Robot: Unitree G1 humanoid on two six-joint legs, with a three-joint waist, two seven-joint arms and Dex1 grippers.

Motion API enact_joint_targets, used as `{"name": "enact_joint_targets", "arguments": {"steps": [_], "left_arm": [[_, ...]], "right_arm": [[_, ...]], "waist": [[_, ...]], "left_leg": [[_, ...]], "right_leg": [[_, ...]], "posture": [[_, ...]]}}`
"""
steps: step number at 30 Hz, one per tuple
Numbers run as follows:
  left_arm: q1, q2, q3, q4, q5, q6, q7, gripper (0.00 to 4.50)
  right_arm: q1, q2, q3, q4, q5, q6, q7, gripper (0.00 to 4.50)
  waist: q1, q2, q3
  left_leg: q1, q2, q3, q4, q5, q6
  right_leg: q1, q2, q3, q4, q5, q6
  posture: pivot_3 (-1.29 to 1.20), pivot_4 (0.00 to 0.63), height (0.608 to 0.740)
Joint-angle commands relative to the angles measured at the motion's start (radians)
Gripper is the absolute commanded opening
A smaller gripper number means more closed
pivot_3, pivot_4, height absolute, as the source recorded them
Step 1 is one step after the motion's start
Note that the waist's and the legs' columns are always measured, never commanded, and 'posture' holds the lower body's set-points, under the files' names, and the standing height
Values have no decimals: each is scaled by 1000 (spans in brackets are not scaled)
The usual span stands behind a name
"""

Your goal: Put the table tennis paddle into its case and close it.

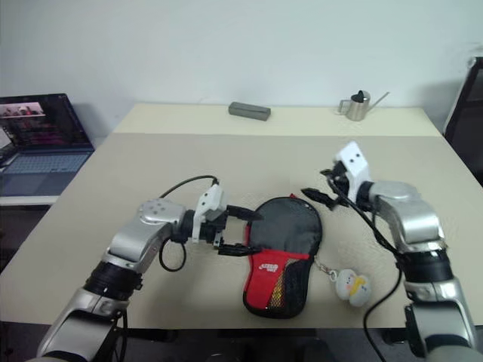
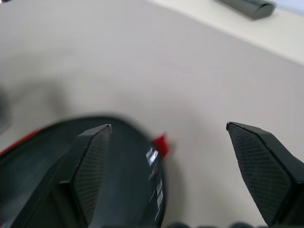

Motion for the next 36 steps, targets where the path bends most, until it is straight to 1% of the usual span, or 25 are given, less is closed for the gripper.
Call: {"name": "enact_joint_targets", "arguments": {"steps": [1,3,7,10,14,17,20,23,26,30,33,36], "left_arm": [[-78,-45,-25,106,41,-89,-29,4500],[-117,-82,-40,190,65,-140,-39,4500],[-174,-152,-51,317,94,-210,-56,4500],[-197,-192,-56,379,102,-232,-77,4500],[-204,-222,-68,430,128,-266,-94,4500],[-204,-241,-80,477,158,-300,-88,4500],[-212,-258,-91,544,217,-374,-35,4500],[-220,-291,-86,600,240,-413,2,4500],[-222,-323,-87,633,255,-436,21,4500],[-216,-339,-92,646,266,-455,11,4500],[-215,-341,-92,647,269,-459,-2,4500],[-215,-336,-91,646,269,-460,-10,4500]], "right_arm": [[134,-78,-136,-261,143,142,28,4234],[217,-108,-228,-365,237,251,23,4234],[328,-138,-347,-476,361,364,5,4234],[397,-151,-405,-530,421,403,-11,4234],[461,-160,-437,-569,456,403,-42,4234],[515,-162,-442,-601,445,373,-72,4234],[556,-165,-449,-620,468,366,-79,4234],[597,-182,-444,-633,471,348,-71,4234],[654,-220,-418,-642,442,304,-44,4234],[726,-277,-376,-648,396,228,-11,4234],[747,-292,-343,-636,371,182,-3,4234],[742,-295,-283,-609,324,137,-14,4234]], "waist": [[1,0,0],[1,0,0],[-7,0,0],[-8,0,0],[-8,0,0],[-2,-1,0],[0,-1,0],[0,-1,0],[3,-1,0],[5,-1,0],[5,-1,0],[5,-1,0]], "left_leg": [[0,0,0,0,0,0],[-1,0,0,1,-1,1],[0,0,1,1,-1,1],[0,1,2,3,-1,2],[0,1,2,4,-1,2],[0,0,2,5,-1,2],[-1,0,2,7,-1,2],[-1,0,1,10,-1,2],[-1,0,1,11,-1,3],[-1,0,1,12,-1,3],[-1,0,2,12,-1,3],[-1,0,2,13,-1,3]], "right_leg": [[0,0,0,0,0,0],[0,0,-1,0,0,0],[0,0,0,1,0,0],[1,1,-1,2,0,0],[1,1,-1,3,0,0],[2,1,-1,3,0,1],[3,1,-1,3,0,1],[3,1,-1,3,1,2],[4,1,-2,3,0,4],[5,1,-2,3,-1,7],[5,1,-2,3,-1,7],[5,1,-2,3,-1,8]], "posture": [[0,150,740],[0,150,740],[0,150,740],[0,150,740],[0,150,740],[0,150,740],[0,150,740],[0,150,740],[0,150,740],[0,150,740],[0,150,740],[0,150,740]]}}
